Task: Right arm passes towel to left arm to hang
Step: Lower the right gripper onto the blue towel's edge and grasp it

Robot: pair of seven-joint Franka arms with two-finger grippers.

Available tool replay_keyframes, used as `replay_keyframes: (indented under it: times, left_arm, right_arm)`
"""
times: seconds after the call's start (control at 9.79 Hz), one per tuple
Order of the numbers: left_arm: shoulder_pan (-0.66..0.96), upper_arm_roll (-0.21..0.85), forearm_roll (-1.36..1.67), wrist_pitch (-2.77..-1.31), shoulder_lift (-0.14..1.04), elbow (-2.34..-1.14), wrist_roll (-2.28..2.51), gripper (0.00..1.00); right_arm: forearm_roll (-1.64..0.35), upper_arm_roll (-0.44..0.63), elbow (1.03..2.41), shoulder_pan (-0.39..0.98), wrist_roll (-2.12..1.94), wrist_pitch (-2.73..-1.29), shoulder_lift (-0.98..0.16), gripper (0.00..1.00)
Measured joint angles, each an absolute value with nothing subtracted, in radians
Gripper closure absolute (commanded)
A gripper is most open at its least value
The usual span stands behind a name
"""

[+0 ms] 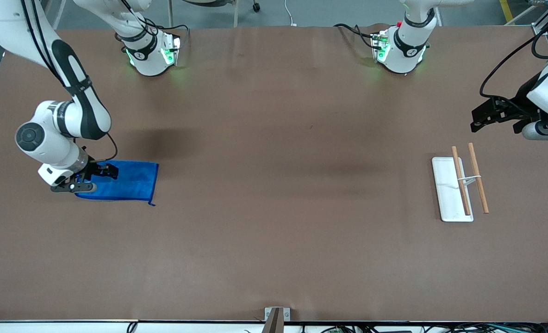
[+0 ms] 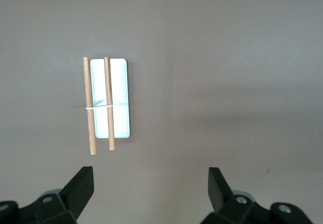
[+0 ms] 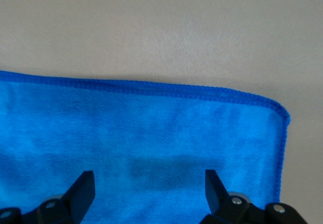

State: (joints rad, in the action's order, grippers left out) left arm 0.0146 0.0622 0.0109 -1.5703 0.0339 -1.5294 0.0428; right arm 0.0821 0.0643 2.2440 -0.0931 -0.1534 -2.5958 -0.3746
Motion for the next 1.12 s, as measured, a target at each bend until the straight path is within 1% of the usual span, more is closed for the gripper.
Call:
replay_keyframes:
  times: [0.1, 0.2, 0.51, 0.61, 0.72, 1.12]
  left_arm:
    - [0.012, 0.062, 0.011, -1.571, 0.034, -1.529, 0.043, 0.00]
    - [0.010, 0.062, 0.011, -1.571, 0.034, -1.529, 0.043, 0.00]
    - [0.010, 0.062, 0.011, -1.571, 0.034, -1.529, 0.043, 0.00]
    - [0.010, 0.062, 0.011, -1.571, 0.034, -1.529, 0.043, 0.00]
    - [0.010, 0.062, 0.011, -1.571, 0.034, -1.529, 0.043, 0.00]
    - [0.010, 0.063, 0.011, -1.571, 0.034, -1.529, 0.043, 0.00]
  right_arm:
    - [0.082, 0.064, 2.250, -0.093, -0.156, -2.615, -0.389, 0.15]
    - [0.082, 0.064, 2.259, -0.093, -0.157, -2.642, -0.399, 0.25]
    - [0.082, 0.064, 2.268, -0.093, -0.159, -2.661, -0.406, 0.79]
    - [0.082, 0.063, 2.268, -0.093, -0.160, -2.661, -0.406, 0.92]
    - [0.082, 0.063, 2.268, -0.093, -0.160, -2.661, -0.406, 1.00]
    - [0.082, 0.062, 2.268, -0.093, -0.160, -2.660, -0.406, 1.00]
